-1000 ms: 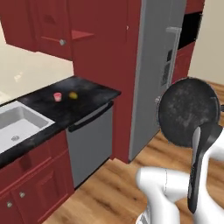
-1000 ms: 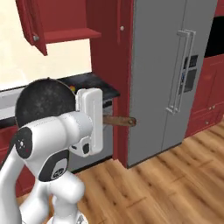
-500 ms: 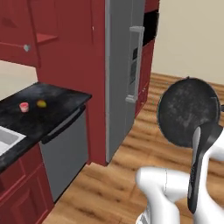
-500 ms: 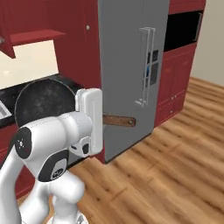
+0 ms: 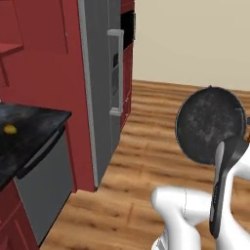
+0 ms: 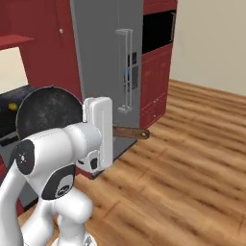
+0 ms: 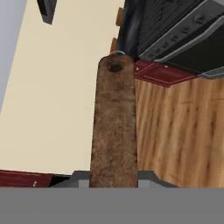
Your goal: Pick the pan from the cabinet and place it on the stove. Then turn on the stove burner for the pan.
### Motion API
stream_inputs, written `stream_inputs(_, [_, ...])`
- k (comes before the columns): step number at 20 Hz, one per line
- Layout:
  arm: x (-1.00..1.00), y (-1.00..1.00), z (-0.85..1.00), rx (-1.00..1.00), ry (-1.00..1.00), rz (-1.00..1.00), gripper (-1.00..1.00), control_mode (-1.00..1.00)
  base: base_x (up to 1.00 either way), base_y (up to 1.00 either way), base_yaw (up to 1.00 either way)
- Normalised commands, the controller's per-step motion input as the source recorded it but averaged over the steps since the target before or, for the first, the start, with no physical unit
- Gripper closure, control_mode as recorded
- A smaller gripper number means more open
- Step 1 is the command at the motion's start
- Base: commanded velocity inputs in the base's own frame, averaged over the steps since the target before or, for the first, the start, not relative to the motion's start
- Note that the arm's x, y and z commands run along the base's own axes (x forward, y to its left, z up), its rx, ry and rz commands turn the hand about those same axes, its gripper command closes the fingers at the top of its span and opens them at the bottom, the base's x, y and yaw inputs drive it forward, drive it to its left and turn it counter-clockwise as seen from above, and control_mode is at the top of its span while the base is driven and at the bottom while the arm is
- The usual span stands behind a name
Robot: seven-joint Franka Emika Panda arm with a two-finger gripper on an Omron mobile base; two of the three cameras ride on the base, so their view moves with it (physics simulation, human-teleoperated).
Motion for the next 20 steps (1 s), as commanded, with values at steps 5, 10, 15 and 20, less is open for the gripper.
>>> stream_inputs(5, [0.00, 0.00, 0.00, 0.00, 0.00, 0.00, 1.00, 1.00, -0.13, 0.02, -0.35])
stream_inputs(10, [0.00, 0.00, 0.00, 0.00, 0.00, 0.00, 1.00, 1.00, -0.08, 0.07, -0.34])
stream_inputs(15, [0.00, 0.00, 0.00, 0.00, 0.00, 0.00, 1.00, 1.00, 0.00, 0.21, -0.34])
stream_inputs(20, [0.00, 0.00, 0.00, 0.00, 0.00, 0.00, 1.00, 1.00, 0.14, 0.48, -0.32])
